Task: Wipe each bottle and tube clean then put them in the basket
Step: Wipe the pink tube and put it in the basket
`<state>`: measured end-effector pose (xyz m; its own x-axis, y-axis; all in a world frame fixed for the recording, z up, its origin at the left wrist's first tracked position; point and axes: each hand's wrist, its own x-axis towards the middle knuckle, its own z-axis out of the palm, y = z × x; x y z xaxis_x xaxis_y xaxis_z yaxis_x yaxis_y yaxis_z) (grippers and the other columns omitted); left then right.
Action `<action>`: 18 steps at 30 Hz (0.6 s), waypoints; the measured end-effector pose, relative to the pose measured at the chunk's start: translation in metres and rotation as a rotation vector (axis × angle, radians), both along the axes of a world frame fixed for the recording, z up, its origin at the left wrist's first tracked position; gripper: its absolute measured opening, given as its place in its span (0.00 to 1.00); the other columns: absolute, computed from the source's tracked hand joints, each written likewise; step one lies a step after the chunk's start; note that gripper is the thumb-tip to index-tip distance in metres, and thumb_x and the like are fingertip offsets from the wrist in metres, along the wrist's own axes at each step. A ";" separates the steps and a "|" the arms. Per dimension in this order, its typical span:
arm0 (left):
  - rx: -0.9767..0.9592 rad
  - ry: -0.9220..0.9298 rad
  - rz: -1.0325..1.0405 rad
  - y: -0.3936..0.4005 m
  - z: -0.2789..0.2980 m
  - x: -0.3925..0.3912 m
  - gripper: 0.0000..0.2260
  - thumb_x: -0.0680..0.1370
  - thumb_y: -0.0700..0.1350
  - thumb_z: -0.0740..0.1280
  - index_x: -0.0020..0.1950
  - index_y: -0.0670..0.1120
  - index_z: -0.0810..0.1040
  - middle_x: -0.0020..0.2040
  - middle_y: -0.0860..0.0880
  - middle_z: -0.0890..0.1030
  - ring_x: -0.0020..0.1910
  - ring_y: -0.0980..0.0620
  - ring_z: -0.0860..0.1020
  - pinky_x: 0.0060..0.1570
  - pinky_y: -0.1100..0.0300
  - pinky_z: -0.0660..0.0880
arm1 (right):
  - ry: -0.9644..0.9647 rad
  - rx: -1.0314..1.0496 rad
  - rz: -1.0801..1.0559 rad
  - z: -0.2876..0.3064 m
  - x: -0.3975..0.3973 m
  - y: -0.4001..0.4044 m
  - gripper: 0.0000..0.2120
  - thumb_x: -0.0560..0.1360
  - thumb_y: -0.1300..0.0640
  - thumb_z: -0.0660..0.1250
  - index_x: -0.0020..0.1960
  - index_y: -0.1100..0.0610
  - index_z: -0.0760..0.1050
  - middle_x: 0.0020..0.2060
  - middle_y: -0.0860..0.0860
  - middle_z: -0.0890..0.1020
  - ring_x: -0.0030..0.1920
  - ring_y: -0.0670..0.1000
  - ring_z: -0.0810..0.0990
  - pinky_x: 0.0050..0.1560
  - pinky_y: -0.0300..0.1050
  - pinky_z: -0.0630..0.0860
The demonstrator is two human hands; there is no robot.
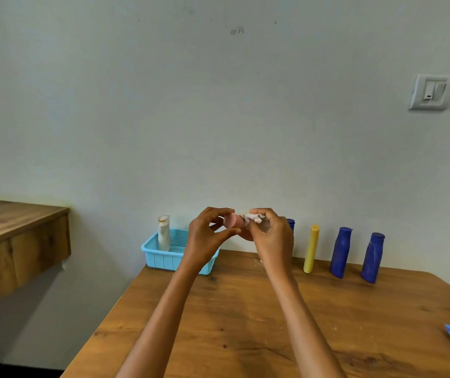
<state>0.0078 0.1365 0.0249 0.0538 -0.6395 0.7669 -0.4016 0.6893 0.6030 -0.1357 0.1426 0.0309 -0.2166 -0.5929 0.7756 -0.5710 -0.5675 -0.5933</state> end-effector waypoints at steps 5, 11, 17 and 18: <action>0.002 0.069 -0.014 0.004 0.005 -0.005 0.15 0.68 0.42 0.75 0.53 0.48 0.78 0.50 0.49 0.81 0.46 0.53 0.80 0.46 0.70 0.77 | 0.069 -0.044 0.161 0.014 0.004 0.010 0.11 0.72 0.54 0.71 0.54 0.53 0.79 0.48 0.50 0.81 0.45 0.43 0.76 0.42 0.34 0.76; 0.044 0.027 -0.015 0.006 0.003 -0.010 0.17 0.67 0.42 0.76 0.54 0.48 0.77 0.48 0.55 0.79 0.44 0.58 0.79 0.44 0.73 0.75 | 0.009 0.001 0.142 0.009 -0.005 0.003 0.11 0.72 0.58 0.71 0.54 0.56 0.80 0.49 0.51 0.83 0.49 0.48 0.80 0.46 0.37 0.78; 0.062 0.148 -0.005 0.007 0.004 -0.006 0.16 0.68 0.42 0.76 0.54 0.46 0.79 0.47 0.51 0.82 0.44 0.57 0.80 0.44 0.71 0.76 | 0.048 -0.025 0.287 0.012 -0.004 0.004 0.09 0.72 0.61 0.71 0.51 0.56 0.82 0.46 0.49 0.83 0.46 0.44 0.80 0.45 0.31 0.77; 0.070 0.158 0.002 0.008 0.005 -0.006 0.16 0.68 0.42 0.76 0.54 0.46 0.79 0.47 0.52 0.81 0.43 0.57 0.80 0.43 0.72 0.75 | 0.026 -0.010 0.263 0.009 -0.006 0.000 0.09 0.72 0.61 0.71 0.52 0.56 0.82 0.47 0.50 0.83 0.47 0.45 0.80 0.46 0.34 0.78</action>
